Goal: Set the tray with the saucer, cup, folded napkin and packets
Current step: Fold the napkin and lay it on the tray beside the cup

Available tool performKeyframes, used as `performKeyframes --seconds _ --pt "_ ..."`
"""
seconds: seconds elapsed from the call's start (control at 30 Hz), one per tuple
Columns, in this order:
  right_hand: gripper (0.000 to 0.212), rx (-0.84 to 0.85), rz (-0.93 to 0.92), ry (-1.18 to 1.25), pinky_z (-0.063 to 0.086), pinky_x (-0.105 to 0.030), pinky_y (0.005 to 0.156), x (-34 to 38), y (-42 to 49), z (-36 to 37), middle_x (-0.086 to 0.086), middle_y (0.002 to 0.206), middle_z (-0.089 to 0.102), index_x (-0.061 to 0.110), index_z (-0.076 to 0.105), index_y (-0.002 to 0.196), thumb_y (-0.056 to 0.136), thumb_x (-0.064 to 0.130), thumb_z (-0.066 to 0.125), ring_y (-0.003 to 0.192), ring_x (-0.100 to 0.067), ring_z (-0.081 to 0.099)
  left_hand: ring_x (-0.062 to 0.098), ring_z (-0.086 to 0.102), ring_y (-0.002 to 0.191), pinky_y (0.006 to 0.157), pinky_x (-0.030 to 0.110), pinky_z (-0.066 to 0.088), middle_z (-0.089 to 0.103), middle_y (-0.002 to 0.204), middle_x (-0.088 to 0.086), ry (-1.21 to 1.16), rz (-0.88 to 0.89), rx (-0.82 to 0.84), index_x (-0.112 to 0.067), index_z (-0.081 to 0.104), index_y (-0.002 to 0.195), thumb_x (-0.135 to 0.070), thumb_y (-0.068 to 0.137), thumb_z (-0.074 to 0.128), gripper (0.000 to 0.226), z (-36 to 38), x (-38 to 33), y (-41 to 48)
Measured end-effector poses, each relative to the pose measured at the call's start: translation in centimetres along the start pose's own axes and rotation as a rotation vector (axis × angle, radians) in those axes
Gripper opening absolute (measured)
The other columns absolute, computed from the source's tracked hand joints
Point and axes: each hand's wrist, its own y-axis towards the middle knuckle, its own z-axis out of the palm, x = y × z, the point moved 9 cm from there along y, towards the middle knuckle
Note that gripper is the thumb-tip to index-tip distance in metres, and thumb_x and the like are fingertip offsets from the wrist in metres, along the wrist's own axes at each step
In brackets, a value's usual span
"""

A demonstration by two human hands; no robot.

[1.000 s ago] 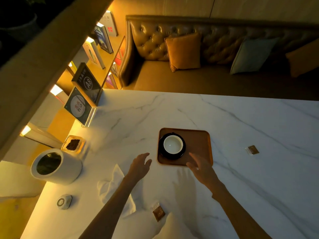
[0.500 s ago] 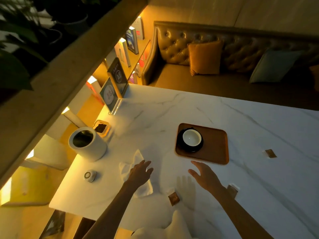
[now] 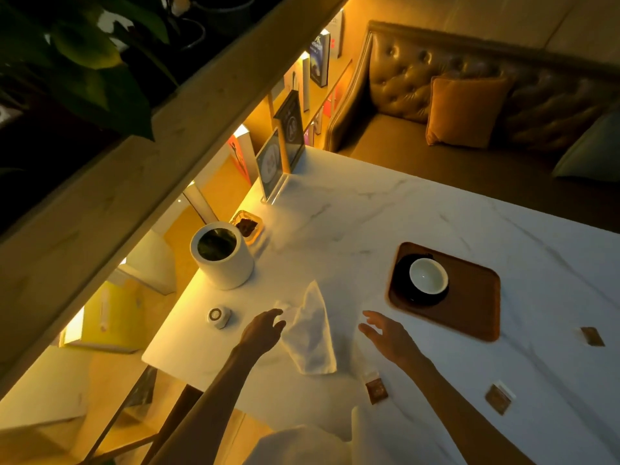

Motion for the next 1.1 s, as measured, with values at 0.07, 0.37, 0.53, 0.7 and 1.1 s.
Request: performKeyframes --seconds 0.07,0.37,0.53,0.7,1.1 --pt "0.052 0.027 0.01 -0.006 0.042 -0.035 0.103 0.9 1.2 0.7 -0.003 0.137 0.056 0.024 0.044 0.138 0.092 0.048 0.049 0.125 -0.02 0.053 0.026 0.054 0.126 0.109 0.04 0.04 0.057 0.139 0.007 -0.037 -0.015 -0.015 -0.014 0.054 0.134 -0.03 0.099 0.05 0.039 -0.3 0.5 0.8" --pt "0.033 0.171 0.232 -0.024 0.044 -0.038 0.102 1.9 6.5 5.4 -0.011 0.122 0.06 0.013 0.058 0.12 0.091 0.029 0.053 0.114 -0.026 0.056 0.023 0.054 0.123 0.103 0.036 0.045 0.058 0.136 0.003 0.06 0.019 -0.086 -0.02 0.057 0.131 -0.025 0.097 0.053 0.035 0.7 -0.5 4.7" --pt "0.043 0.309 0.279 -0.17 0.042 -0.037 0.1 1.7 7.0 9.5 -0.013 0.126 0.06 0.009 0.057 0.12 0.095 0.042 0.046 0.118 -0.029 0.055 0.028 0.025 0.145 0.118 0.041 0.022 0.032 0.156 0.006 0.391 0.344 0.031 -0.029 0.045 0.141 -0.017 0.096 0.052 0.047 4.9 -6.2 6.6" --pt "0.034 0.222 0.256 -0.113 0.048 -0.036 0.092 1.8 6.4 9.9 -0.013 0.109 0.066 0.008 0.063 0.107 0.097 0.032 0.041 0.106 -0.029 0.062 0.035 -0.01 0.15 0.122 0.054 0.0 -0.006 0.163 0.014 0.631 0.501 0.144 -0.03 0.037 0.144 -0.004 0.091 0.055 0.062 8.9 -8.5 7.3" --pt "0.011 -0.001 -0.114 0.052 0.054 -0.03 0.063 3.4 4.1 -1.9 -0.002 0.089 0.064 0.02 0.049 0.103 0.097 0.029 0.046 0.075 -0.014 0.062 0.023 0.05 0.121 0.118 0.044 0.015 0.068 0.11 -0.001 0.382 0.598 -0.156 -0.023 0.068 0.104 -0.041 0.091 0.058 0.024 -1.7 -12.4 6.2"
